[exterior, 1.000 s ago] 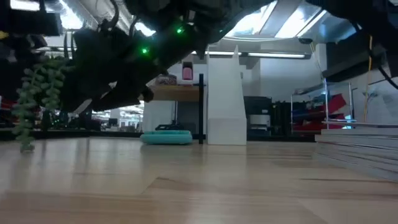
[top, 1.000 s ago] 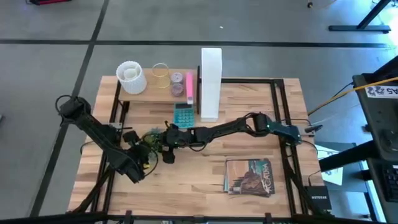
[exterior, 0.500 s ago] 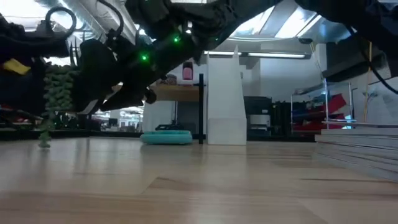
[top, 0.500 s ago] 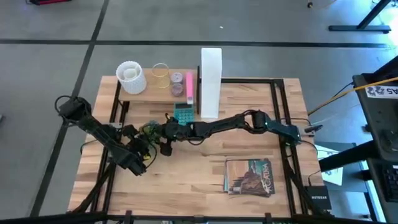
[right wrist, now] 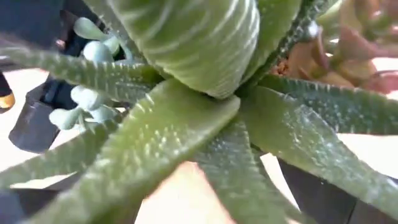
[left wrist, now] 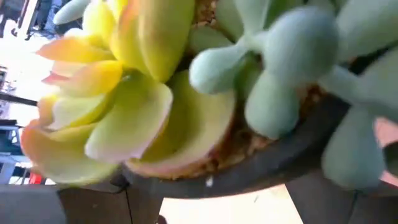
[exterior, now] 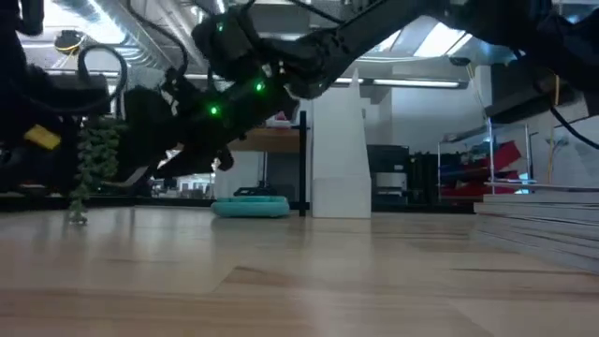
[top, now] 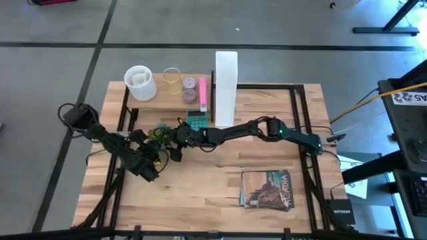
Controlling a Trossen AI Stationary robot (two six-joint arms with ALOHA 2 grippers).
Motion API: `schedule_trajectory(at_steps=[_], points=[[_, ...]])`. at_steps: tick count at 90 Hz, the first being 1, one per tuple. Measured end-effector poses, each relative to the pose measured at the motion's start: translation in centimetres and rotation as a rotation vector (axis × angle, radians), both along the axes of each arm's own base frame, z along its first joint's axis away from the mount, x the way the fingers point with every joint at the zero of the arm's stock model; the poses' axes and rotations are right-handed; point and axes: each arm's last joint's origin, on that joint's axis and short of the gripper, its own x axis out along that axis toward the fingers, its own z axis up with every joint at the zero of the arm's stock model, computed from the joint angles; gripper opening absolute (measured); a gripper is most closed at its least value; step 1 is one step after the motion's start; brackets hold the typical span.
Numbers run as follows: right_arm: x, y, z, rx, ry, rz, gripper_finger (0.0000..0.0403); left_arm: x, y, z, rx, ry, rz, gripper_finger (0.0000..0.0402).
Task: Stock shelves
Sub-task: Put the plant pot under the shelf
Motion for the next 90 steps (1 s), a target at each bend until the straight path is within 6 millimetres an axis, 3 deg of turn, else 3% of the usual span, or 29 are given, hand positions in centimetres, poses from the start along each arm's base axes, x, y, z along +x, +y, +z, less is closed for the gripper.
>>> schedule_trajectory(at_steps=[48, 70, 90], points=[[3.2, -1.4, -1.9, -0.02, -0.013, -0.086, 0.0319, -1.8, 3.0, -2.1, 0.048, 0.057, 0.127, 0.0269], [3.3, -3.1, -1.8, -0.017, -0.026, -0.13, 0.0319, -2.3, 4.0, -2.8, 0.044, 0.024, 0.205, 0.0269], [3.2, -3.2, -1.9, -0.027, -0.014, -0.148, 0.0319, -2.2, 4.6, -2.8, 0.026, -0.029, 0.302, 0.0269]])
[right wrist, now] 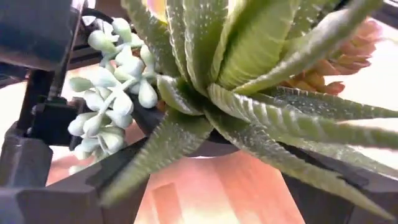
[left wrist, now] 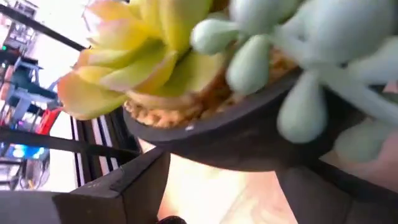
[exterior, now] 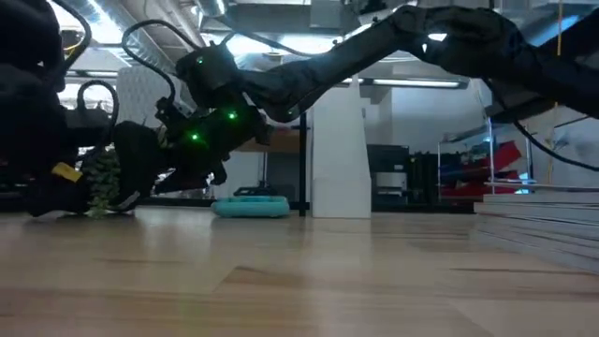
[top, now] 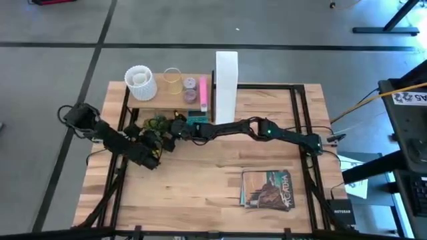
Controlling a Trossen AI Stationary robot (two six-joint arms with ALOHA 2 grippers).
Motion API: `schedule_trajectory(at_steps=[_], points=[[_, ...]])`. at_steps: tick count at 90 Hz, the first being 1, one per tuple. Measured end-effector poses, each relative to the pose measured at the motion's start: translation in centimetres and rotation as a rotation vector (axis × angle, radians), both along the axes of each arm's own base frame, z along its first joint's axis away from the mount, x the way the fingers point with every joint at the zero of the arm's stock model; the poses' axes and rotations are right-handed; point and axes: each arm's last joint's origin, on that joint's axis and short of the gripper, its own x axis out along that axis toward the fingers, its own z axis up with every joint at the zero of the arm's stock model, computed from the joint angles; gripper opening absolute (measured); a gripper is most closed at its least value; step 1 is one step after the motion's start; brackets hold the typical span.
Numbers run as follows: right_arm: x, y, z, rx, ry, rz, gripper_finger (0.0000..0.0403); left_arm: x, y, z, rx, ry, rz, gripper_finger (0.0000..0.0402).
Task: Stock shelves
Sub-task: Put the plant pot under the shelf
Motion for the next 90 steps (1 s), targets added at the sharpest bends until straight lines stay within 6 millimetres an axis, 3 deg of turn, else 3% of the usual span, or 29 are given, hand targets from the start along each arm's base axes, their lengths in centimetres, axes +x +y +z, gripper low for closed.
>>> schedule_trajectory(at_steps=[39, 72, 90], points=[[-0.3, -0.1, -0.4, -0.063, 0.058, -0.11, 0.0319, 0.6, 0.1, 0.3, -0.046, -0.027, 0.065, 0.0269], [-0.9, -0.1, -1.2, -0.027, 0.138, -0.147, 0.0319, 1.9, -1.2, 1.6, -0.181, -0.032, 0.146, 0.0269], [-1.2, 1.0, -0.8, -0.043, 0.187, -0.14, 0.0319, 2.6, -2.2, 2.3, -0.243, -0.049, 0.155, 0.0269]])
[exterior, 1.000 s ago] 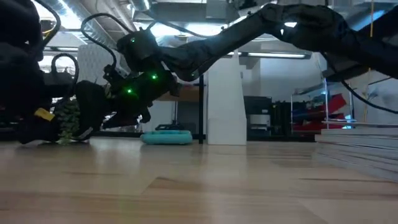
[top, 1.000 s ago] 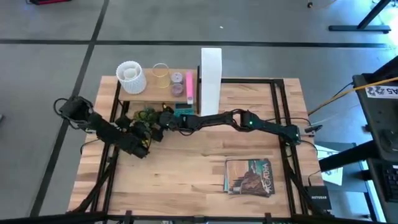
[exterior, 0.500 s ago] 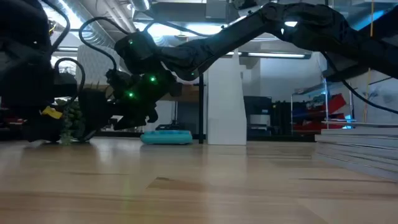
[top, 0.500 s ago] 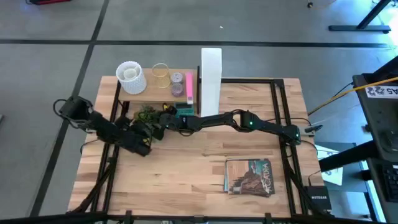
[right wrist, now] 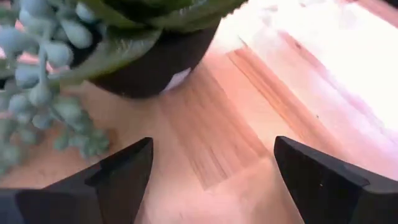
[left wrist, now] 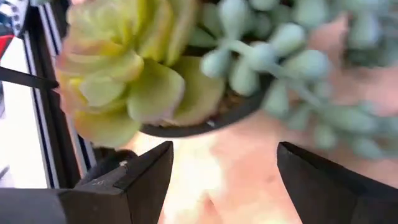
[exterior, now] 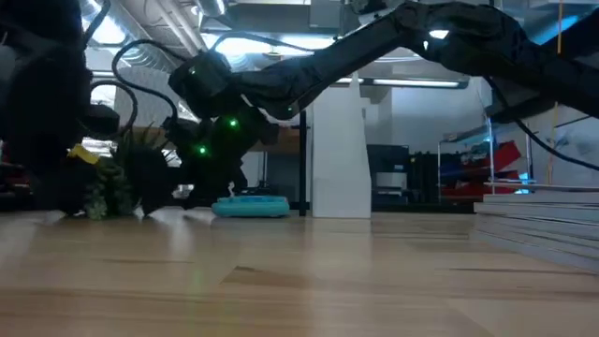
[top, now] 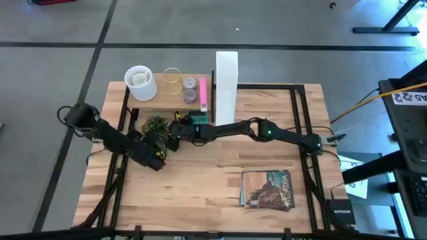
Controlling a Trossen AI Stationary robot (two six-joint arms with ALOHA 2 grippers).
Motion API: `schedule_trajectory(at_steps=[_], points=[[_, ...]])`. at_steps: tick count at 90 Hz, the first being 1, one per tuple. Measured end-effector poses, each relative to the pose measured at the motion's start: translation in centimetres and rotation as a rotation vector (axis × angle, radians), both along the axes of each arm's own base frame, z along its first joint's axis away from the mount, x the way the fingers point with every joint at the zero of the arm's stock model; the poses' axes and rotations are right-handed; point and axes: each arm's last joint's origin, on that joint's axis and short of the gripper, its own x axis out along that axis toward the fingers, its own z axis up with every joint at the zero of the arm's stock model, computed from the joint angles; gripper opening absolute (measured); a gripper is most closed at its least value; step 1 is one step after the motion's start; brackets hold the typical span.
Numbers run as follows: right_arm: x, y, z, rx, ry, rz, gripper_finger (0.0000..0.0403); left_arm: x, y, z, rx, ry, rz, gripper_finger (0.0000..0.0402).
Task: Stock shelves
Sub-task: Put the plant pot under the shelf
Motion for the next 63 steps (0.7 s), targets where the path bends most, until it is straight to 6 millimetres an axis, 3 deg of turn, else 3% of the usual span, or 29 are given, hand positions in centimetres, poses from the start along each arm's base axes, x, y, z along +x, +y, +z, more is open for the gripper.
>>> schedule_trajectory(at_steps=[27, 37, 50, 63], points=[[-0.3, 2.5, 1.9, -0.078, 0.043, 0.073, 0.0319, 1.4, -2.4, 3.5, -0.066, 0.021, -0.011, 0.0269], [-0.3, 4.4, 2.1, -0.169, 0.072, 0.129, 0.0319, 1.5, -3.9, 5.1, -0.05, -0.033, -0.02, 0.0269], [-1.0, 7.3, 1.9, -0.332, 0.171, 0.134, 0.0319, 0.4, -6.4, 5.8, -0.024, -0.19, -0.043, 0.0269], [-1.9, 9.9, 1.9, -0.409, 0.267, 0.158, 0.03, -1.3, -8.3, 5.1, 0.021, -0.452, -0.014, 0.0269]])
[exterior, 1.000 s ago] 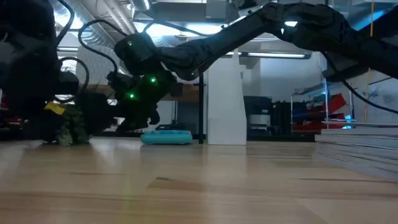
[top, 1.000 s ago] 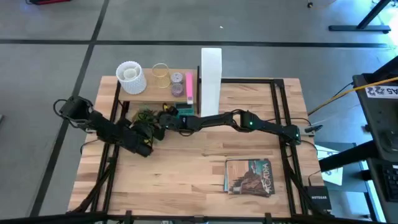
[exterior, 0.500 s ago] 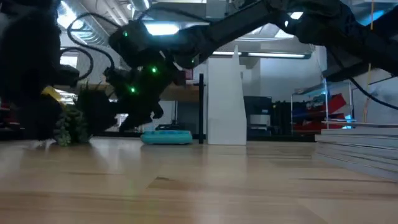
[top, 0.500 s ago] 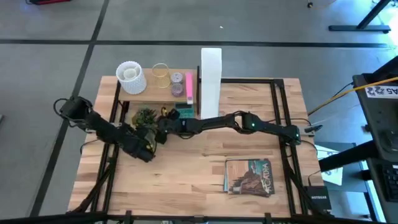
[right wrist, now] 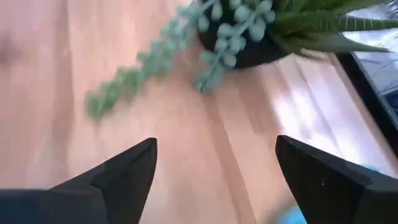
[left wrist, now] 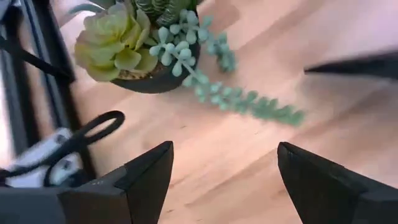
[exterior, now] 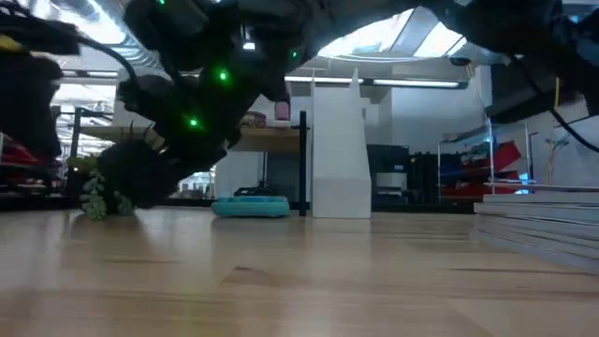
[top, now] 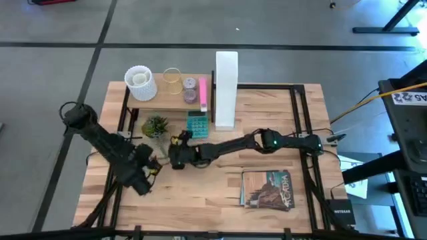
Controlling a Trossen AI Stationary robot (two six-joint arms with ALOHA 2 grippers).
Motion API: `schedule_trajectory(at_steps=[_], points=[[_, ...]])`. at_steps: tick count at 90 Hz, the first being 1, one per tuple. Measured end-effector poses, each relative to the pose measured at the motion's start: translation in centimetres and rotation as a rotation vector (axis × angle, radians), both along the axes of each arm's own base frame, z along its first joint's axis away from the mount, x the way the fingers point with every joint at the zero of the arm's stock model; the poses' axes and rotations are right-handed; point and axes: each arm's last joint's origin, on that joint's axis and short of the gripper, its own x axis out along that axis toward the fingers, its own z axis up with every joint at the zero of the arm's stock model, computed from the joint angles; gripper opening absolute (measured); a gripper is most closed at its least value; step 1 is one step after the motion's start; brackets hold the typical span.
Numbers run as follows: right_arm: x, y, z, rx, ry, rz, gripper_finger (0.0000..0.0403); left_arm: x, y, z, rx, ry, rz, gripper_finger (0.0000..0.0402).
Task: Stock shelves
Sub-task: Put the plant pot under the shelf
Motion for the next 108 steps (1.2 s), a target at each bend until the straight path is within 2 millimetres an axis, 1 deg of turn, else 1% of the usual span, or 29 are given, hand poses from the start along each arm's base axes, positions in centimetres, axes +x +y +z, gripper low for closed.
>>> schedule_trajectory(at_steps=[8, 16, 28, 36, 42, 46, 53, 59, 70, 82, 94, 108], points=[[-1.0, 1.5, 0.7, -0.05, 0.075, 0.009, 0.0275, -0.5, -0.8, -0.5, 0.032, -0.163, 0.011, 0.0269], [-2.4, 2.9, 1.7, -0.105, 0.152, -0.012, 0.0244, -0.4, -1.1, -1.3, 0.066, -0.243, 0.027, 0.0262], [-5.2, 4.8, 3.1, -0.146, 0.264, -0.083, 0.0195, 0.7, -0.8, -2.9, 0.123, -0.208, 0.069, 0.0241], [-7.4, 5.9, 4.0, -0.164, 0.331, -0.149, 0.0167, 1.4, -0.4, -3.6, 0.151, -0.177, 0.102, 0.0232], [-9.2, 7.0, 4.3, -0.2, 0.378, -0.195, 0.015, 2.0, 0.0, -4.1, 0.123, -0.14, 0.164, 0.0223], [-10.2, 7.8, 4.4, -0.234, 0.389, -0.226, 0.014, 2.3, 0.4, -4.1, 0.108, -0.092, 0.198, 0.0216], [-12.2, 9.6, 4.7, -0.292, 0.392, -0.265, 0.0129, 2.8, 1.0, -4.2, 0.109, -0.022, 0.198, 0.02], [-13.4, 11.1, 4.9, -0.312, 0.345, -0.291, 0.0122, 3.2, 1.5, -4.3, 0.111, -0.001, 0.198, 0.0184], [-14.6, 13.8, 4.8, -0.286, 0.257, -0.28, 0.0114, 3.8, 2.7, -5.0, 0.105, 0.04, 0.191, 0.0148], [-15.7, 16.0, 4.9, -0.297, 0.171, -0.26, 0.0112, 4.0, 4.2, -6.2, 0.101, 0.071, 0.201, 0.0105], [-16.3, 17.0, 5.0, -0.295, 0.153, -0.242, 0.0112, 3.7, 5.6, -6.8, 0.121, 0.092, 0.233, 0.0072], [-16.3, 17.0, 5.0, -0.291, 0.143, -0.247, 0.0112, 3.4, 6.7, -7.2, 0.156, 0.09, 0.26, 0.005]])
